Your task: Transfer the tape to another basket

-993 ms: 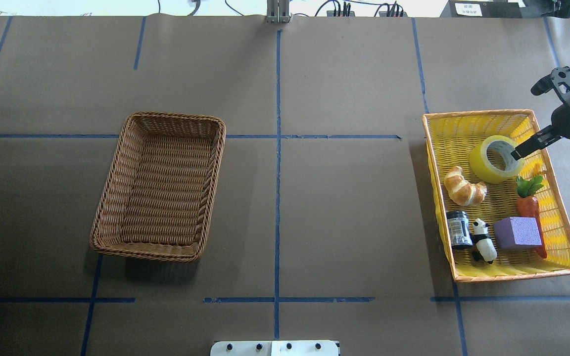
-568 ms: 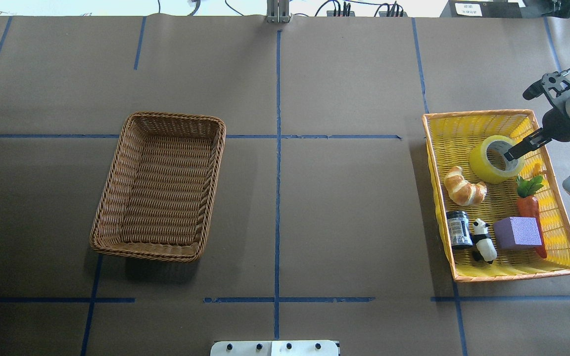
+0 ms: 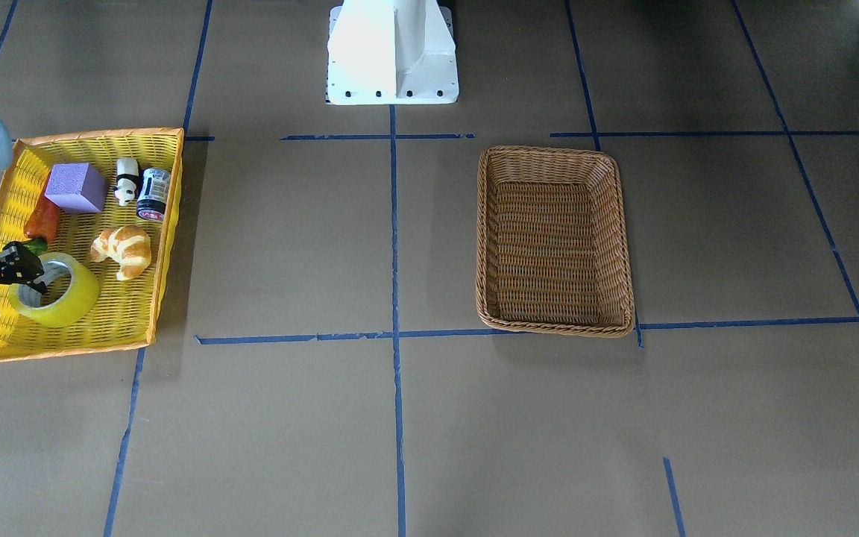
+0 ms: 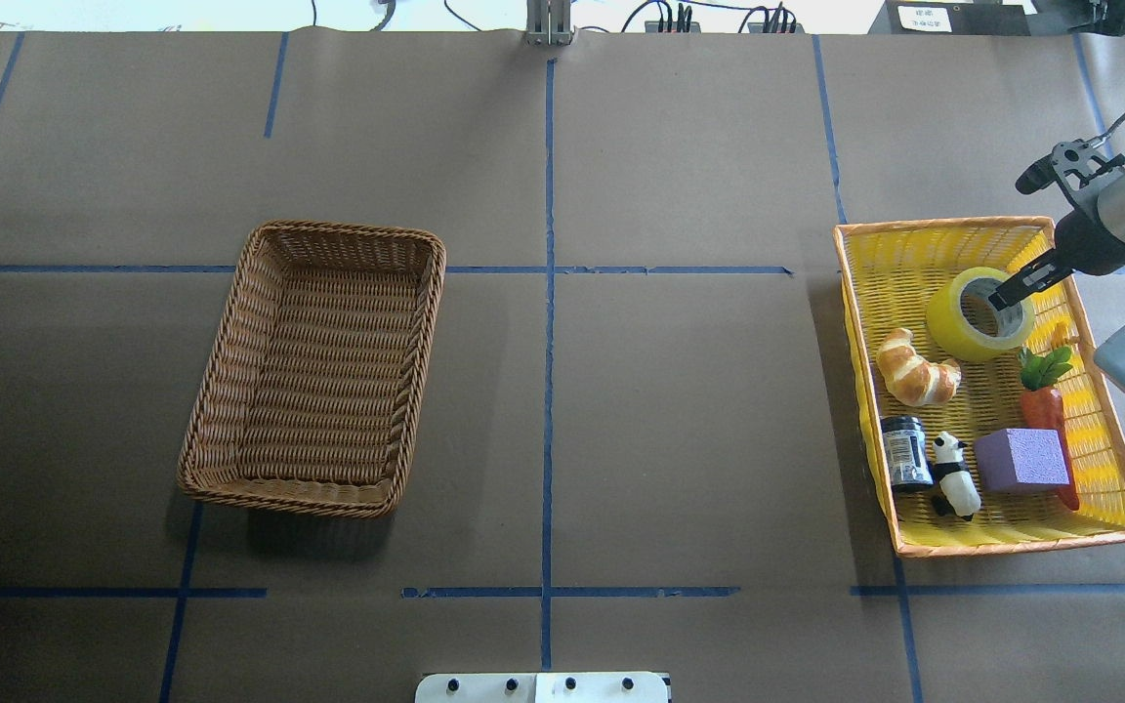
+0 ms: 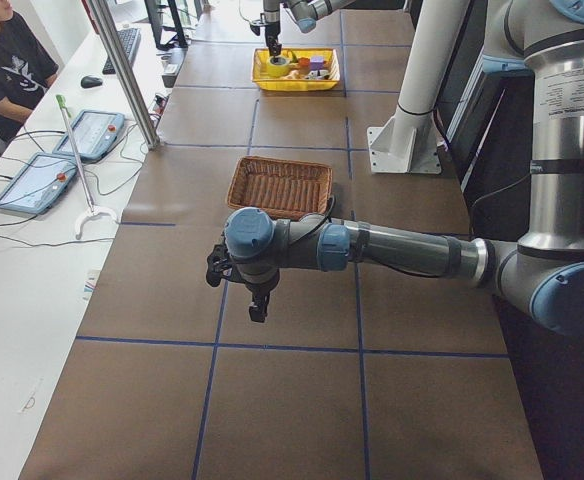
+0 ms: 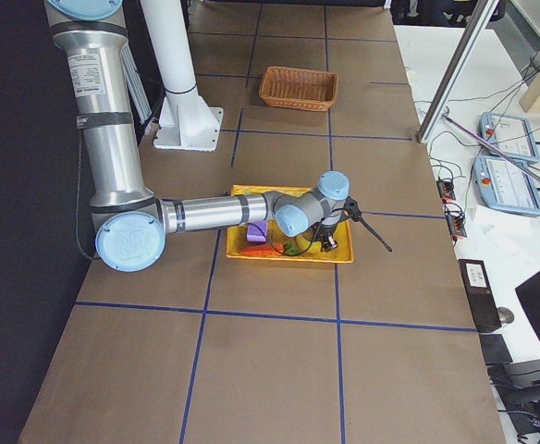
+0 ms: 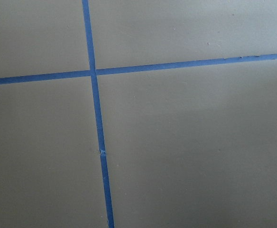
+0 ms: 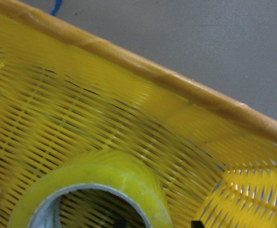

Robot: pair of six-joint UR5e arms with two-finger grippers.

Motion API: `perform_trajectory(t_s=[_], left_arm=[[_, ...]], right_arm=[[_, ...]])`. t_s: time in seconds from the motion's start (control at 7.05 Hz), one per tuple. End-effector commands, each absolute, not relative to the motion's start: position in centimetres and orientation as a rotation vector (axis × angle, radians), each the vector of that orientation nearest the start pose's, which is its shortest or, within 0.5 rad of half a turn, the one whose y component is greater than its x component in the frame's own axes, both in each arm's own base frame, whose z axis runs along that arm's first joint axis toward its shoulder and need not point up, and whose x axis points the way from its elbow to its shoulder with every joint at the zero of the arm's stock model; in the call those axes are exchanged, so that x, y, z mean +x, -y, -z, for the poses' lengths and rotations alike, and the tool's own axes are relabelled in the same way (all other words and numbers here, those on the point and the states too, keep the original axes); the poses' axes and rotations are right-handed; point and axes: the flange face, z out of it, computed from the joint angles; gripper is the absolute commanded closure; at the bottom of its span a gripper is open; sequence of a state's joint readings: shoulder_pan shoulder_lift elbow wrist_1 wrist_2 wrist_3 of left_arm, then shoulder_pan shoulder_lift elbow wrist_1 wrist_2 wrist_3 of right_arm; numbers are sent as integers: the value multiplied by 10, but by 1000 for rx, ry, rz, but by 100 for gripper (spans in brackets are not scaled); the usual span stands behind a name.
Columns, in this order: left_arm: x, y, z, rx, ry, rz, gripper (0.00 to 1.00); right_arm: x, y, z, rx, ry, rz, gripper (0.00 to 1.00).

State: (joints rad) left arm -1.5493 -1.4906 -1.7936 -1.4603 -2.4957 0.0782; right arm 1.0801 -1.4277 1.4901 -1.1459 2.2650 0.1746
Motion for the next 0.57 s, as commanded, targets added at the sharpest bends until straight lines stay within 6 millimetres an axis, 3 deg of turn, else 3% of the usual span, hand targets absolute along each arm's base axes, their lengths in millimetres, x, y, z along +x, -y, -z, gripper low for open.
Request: perform_trajectory(t_s=[0.0,0.14,0.43], left_arm=[[-44,457,-586,58,-924,-108,0],[-44,457,-586,58,-924,-108,0],[-44,457,-579,72,-925,-115,0]], right_arm=[[-210,541,-579,223,804,468,100],[-210,541,-569,239,811,470,100],[-188,544,-519,315,860,439,100]])
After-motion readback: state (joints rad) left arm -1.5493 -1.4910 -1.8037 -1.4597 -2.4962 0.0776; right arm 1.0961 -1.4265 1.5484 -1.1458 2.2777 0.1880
